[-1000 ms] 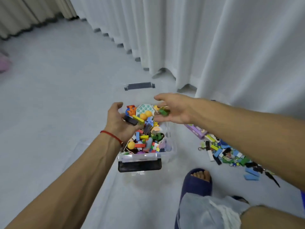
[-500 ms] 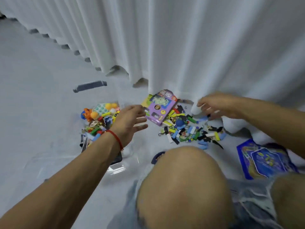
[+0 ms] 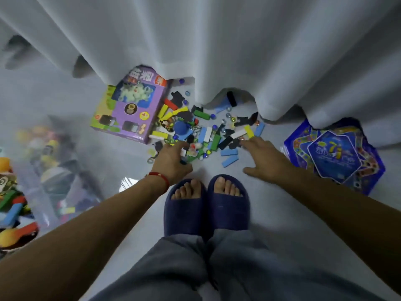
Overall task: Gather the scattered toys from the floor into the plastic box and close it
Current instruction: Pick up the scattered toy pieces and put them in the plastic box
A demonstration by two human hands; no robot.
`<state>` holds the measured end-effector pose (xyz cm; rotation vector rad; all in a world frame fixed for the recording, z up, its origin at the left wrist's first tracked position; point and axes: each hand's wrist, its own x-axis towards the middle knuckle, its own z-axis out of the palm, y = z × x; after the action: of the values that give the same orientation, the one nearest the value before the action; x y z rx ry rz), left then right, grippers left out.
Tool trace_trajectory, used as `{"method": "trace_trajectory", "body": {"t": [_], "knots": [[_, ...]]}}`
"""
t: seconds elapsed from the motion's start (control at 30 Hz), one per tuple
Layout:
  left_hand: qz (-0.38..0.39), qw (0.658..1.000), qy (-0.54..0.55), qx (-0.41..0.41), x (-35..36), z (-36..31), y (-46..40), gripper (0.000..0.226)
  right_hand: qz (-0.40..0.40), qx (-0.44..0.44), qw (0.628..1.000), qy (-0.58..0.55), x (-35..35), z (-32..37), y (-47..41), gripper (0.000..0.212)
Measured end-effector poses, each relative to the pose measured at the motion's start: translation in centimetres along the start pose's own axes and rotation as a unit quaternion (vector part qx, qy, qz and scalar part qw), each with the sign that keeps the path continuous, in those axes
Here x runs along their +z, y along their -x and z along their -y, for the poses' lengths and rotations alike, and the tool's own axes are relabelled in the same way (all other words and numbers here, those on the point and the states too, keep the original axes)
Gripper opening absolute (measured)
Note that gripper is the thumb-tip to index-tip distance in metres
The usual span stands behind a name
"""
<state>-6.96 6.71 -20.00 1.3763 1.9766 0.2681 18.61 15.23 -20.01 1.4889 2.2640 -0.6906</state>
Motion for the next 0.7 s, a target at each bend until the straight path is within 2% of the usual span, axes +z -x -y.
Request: {"method": "trace_trajectory", "body": {"t": [0.13,0.23,0.37,0.5,0.7], "knots": [[-0.049,0.988,-0.125,0.076,4.0,1.2,-2.6,0.075,-0.064,-0.081,0.994,0.019,3.1,0.4,-2.9,0.093],[-0.1,0.977,-0.146,0.119,5.0,1.4,-3.1,0.069,-0.103,-0.098,0.99,-0.013,4.7,0.4,-4.3,0.086],[-0.117,0.969,-0.164,0.142,5.1,1.8,-4.2,0.056,-0.151,-0.124,0.976,-0.094,5.7,0.2,-5.2,0.066],[-0.119,0.962,-0.189,0.156,4.9,1.6,-4.9,0.045,-0.154,-0.158,0.97,-0.101,5.9,0.4,-5.4,0.06],[-0.108,0.954,-0.228,0.162,4.8,1.0,-5.2,0.036,-0.124,-0.163,0.976,-0.081,4.9,0.8,-6.1,0.067]]}}
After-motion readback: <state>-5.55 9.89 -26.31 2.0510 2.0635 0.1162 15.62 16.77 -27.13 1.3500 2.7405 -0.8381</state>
